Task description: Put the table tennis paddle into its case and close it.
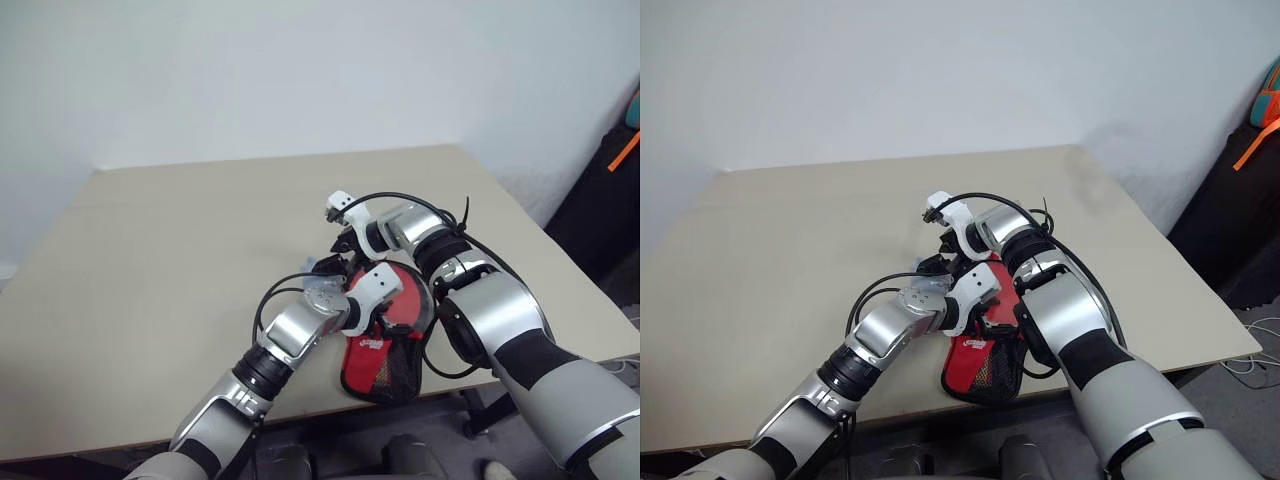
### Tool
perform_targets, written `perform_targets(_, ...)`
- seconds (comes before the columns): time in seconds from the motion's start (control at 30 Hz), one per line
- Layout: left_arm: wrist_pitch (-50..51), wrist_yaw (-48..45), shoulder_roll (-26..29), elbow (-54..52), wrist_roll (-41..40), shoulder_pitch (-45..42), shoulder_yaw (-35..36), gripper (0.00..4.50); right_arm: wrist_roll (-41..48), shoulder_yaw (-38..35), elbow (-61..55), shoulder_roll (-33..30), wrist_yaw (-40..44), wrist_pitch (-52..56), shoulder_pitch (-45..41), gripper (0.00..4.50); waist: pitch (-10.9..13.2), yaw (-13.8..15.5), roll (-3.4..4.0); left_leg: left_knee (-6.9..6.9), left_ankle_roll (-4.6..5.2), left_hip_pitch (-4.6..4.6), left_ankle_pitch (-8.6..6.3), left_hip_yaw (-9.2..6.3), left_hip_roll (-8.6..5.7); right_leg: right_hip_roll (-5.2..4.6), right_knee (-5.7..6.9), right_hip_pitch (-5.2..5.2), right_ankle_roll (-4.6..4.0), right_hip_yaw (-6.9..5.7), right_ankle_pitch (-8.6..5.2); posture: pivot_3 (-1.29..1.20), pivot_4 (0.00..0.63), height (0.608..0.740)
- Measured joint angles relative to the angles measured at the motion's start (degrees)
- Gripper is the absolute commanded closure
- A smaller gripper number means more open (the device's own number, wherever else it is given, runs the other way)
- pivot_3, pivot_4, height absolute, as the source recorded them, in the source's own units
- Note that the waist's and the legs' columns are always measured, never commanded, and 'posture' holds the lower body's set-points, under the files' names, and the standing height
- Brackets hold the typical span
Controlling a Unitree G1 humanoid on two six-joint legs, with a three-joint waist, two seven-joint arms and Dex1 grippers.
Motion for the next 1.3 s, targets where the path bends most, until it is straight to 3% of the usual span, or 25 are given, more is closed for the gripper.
perform_targets(0.17,-0.8,0.1,0.0,0.0,0.0,0.4,0.0,0.68,-1.1,-1.1,0.2,0.6,-0.6,1.4,-0.3,0.0,-0.1,0.0,0.02,0.0,0.0,0.0,0.0,-0.09,0.0,0.0,0.01,0.03,-0.01,-0.09,-0.01,0.0,0.0,0.74)
perform_targets(0.4,-1.5,-0.2,0.4,-0.1,0.0,0.6,0.1,0.68,1.2,-8.9,2.1,1.1,-4.8,3.2,-0.9,0.0,-0.1,-0.1,0.04,0.01,0.01,0.0,0.01,-0.14,0.0,0.01,0.07,0.01,-0.02,-0.13,-0.01,0.0,0.0,0.74)
perform_targets(1.0,-0.7,0.2,1.0,1.1,0.2,0.9,3.5,0.68,-0.2,-11.0,2.6,5.2,-18.9,-6.6,-0.8,0.0,-0.1,-1.8,0.05,-0.07,0.01,0.18,0.01,-0.57,0.0,0.16,0.09,0.17,-0.09,-0.28,-0.04,0.0,0.0,0.74)
perform_targets(1.3,0.0,0.7,0.9,1.4,0.2,1.2,3.8,0.68,-5.7,-6.5,1.7,6.3,-19.2,-14.7,1.4,0.0,-0.3,-2.2,-0.07,-0.26,-0.36,1.07,-0.24,-0.77,0.0,0.16,0.06,0.95,-0.46,-0.45,-0.34,0.0,0.0,0.74)
